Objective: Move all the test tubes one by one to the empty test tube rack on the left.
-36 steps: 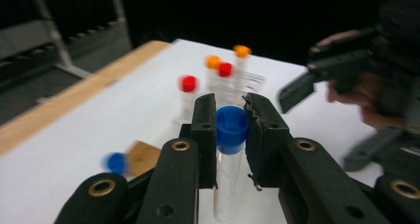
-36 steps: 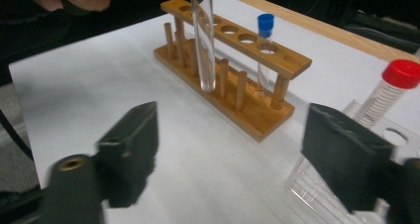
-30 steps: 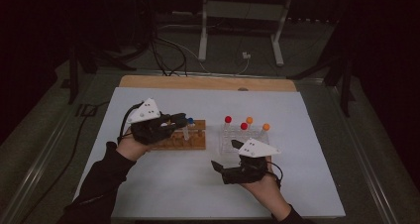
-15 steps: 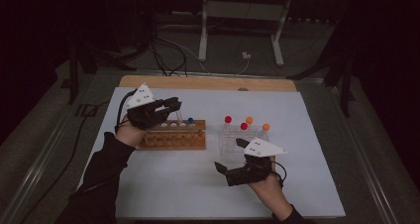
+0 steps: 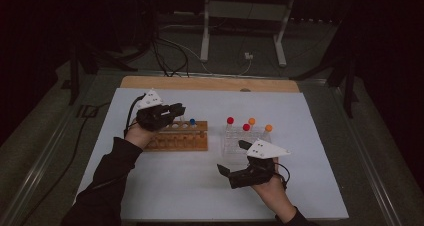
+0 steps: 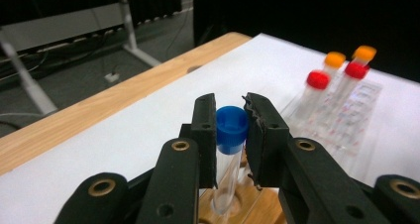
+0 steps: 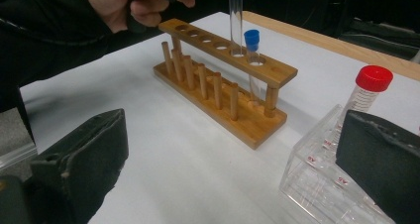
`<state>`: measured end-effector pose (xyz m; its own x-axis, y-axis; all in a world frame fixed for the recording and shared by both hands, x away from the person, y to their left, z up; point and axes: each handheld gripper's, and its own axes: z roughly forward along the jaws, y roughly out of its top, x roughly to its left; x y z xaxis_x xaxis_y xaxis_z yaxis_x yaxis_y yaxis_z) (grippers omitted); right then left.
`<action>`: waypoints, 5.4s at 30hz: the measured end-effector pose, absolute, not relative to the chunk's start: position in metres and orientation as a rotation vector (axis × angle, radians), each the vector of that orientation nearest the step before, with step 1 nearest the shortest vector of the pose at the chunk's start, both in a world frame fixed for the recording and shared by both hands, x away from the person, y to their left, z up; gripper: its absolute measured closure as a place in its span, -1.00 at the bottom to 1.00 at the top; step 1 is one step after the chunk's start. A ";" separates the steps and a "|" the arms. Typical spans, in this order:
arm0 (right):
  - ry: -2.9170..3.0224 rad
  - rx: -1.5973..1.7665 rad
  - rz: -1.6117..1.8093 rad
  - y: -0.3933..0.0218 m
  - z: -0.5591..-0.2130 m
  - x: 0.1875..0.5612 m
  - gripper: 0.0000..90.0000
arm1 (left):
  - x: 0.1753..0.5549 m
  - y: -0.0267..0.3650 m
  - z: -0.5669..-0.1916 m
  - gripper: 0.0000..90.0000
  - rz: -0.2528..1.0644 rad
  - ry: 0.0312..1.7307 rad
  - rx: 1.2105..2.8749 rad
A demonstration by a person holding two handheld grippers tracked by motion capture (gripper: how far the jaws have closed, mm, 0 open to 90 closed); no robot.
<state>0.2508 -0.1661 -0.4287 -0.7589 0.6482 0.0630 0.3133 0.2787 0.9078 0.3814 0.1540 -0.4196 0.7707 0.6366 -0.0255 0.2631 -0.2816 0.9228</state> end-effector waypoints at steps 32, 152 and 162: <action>2.278 0.859 1.484 -0.166 -0.429 0.250 -1.00 | 0.382 0.147 -0.448 0.70 0.396 0.728 1.986; 2.047 1.142 1.155 -0.205 -0.423 0.317 0.67 | 0.295 0.153 -0.423 -0.95 0.227 0.483 1.903; 2.056 1.057 1.237 -0.196 -0.402 0.299 0.67 | 0.294 0.151 -0.421 -0.95 0.218 0.478 1.906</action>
